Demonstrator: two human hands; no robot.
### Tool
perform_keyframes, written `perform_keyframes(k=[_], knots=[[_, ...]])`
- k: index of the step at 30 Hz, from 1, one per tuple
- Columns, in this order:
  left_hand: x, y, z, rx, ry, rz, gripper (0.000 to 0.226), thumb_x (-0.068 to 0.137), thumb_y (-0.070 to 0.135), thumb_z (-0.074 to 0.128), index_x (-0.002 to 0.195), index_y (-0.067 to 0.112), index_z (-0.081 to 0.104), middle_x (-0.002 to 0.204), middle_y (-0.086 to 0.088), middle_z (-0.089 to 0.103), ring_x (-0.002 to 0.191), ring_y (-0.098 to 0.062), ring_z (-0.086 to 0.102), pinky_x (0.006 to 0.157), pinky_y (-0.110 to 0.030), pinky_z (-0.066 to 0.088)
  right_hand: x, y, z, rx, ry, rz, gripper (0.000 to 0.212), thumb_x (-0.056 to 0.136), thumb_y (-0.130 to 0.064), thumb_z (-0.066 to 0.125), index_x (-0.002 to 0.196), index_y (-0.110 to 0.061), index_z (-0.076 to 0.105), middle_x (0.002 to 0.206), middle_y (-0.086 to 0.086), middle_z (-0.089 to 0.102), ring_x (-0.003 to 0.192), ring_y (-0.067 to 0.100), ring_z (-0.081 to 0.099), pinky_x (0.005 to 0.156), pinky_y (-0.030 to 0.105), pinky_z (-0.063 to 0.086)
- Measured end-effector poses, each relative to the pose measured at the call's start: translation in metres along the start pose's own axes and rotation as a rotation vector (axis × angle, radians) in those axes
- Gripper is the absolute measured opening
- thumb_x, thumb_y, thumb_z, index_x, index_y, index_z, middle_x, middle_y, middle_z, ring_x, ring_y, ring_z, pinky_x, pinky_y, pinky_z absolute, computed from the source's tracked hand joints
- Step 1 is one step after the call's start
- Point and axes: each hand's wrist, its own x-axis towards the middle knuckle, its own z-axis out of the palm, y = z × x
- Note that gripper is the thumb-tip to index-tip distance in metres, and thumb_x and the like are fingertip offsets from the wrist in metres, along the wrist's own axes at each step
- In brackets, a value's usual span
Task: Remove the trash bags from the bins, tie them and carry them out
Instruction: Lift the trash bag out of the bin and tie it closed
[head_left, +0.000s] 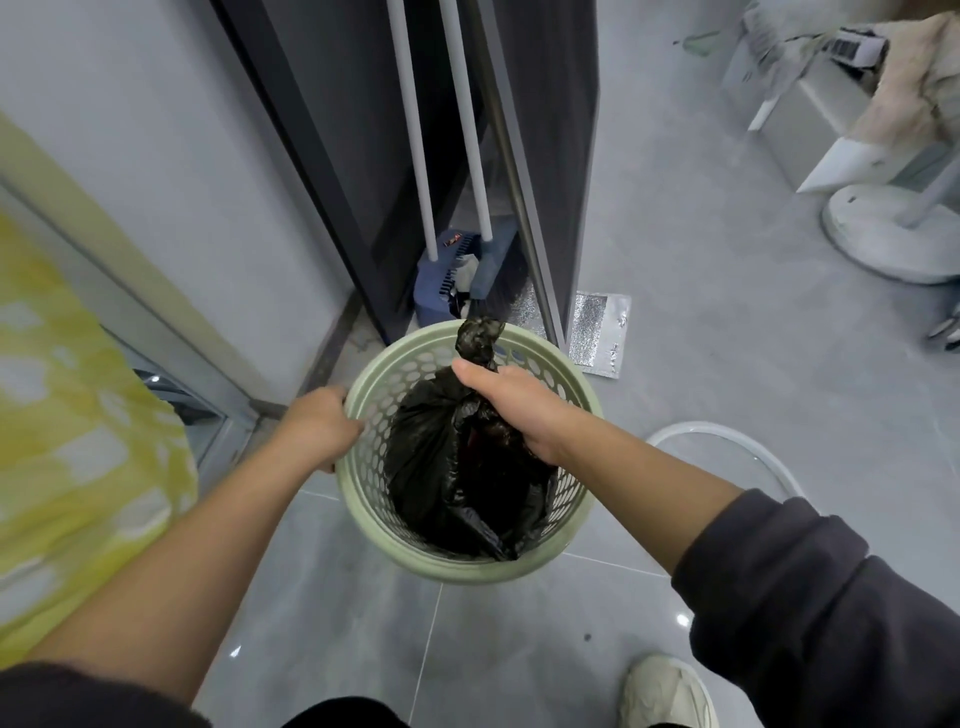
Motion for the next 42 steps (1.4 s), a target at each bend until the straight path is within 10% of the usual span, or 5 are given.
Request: perform_keyframes(k=[18, 26, 31, 35, 42], knots=[[0.007, -0.023, -0.009, 0.054, 0.025, -0.035, 0.019, 0.087, 0.006, 0.051, 0.094, 0.0, 0.068, 0.079, -0.022, 0.07, 0.056, -0.032, 0.069, 0.052, -0.042, 0.059, -0.079, -0.087, 0.008, 0.154, 0.157, -0.128, 0.047, 0.086, -0.049, 0.062, 0.109, -0.008, 0.068, 0.101, 0.01, 0.074, 0.093, 0.026, 0.071, 0.09, 0.041, 0.055], [-0.017, 0.005, -0.021, -0.089, 0.292, 0.34, 0.028, 0.089, 0.015, 0.054, 0.116, 0.011, 0.061, 0.118, -0.017, 0.061, 0.109, -0.035, 0.056, 0.087, -0.039, 0.046, -0.138, -0.127, -0.003, 0.293, 0.165, -0.22, 0.057, 0.077, -0.051, 0.069, 0.116, -0.01, 0.063, 0.107, 0.013, 0.071, 0.091, 0.028, 0.069, 0.089, 0.041, 0.052], [-0.079, 0.083, -0.038, -0.794, -0.132, 0.157, 0.014, 0.098, 0.026, 0.047, 0.093, 0.018, 0.058, 0.089, -0.01, 0.061, 0.072, -0.019, 0.053, 0.058, -0.027, 0.044, -0.177, -0.148, -0.019, 0.42, 0.171, -0.305, 0.061, 0.081, -0.047, 0.066, 0.123, -0.004, 0.058, 0.116, 0.018, 0.067, 0.104, 0.032, 0.066, 0.1, 0.047, 0.047], [-0.092, 0.12, -0.015, -0.884, -0.299, 0.175, 0.027, 0.094, 0.045, 0.046, 0.086, 0.025, 0.061, 0.084, -0.004, 0.064, 0.077, -0.018, 0.057, 0.064, -0.026, 0.047, -0.199, -0.157, -0.039, 0.431, 0.243, -0.332, 0.077, 0.076, -0.049, 0.069, 0.139, -0.011, 0.046, 0.128, 0.012, 0.061, 0.111, 0.029, 0.063, 0.103, 0.047, 0.045], [-0.114, 0.189, 0.053, -0.723, -0.506, 0.291, 0.031, 0.092, 0.055, 0.042, 0.091, 0.035, 0.065, 0.087, 0.002, 0.066, 0.076, -0.014, 0.057, 0.062, -0.026, 0.048, -0.228, -0.115, -0.103, 0.503, 0.387, -0.331, 0.035, 0.091, -0.041, 0.056, 0.101, -0.008, 0.063, 0.101, 0.014, 0.071, 0.1, 0.031, 0.067, 0.096, 0.044, 0.05]])
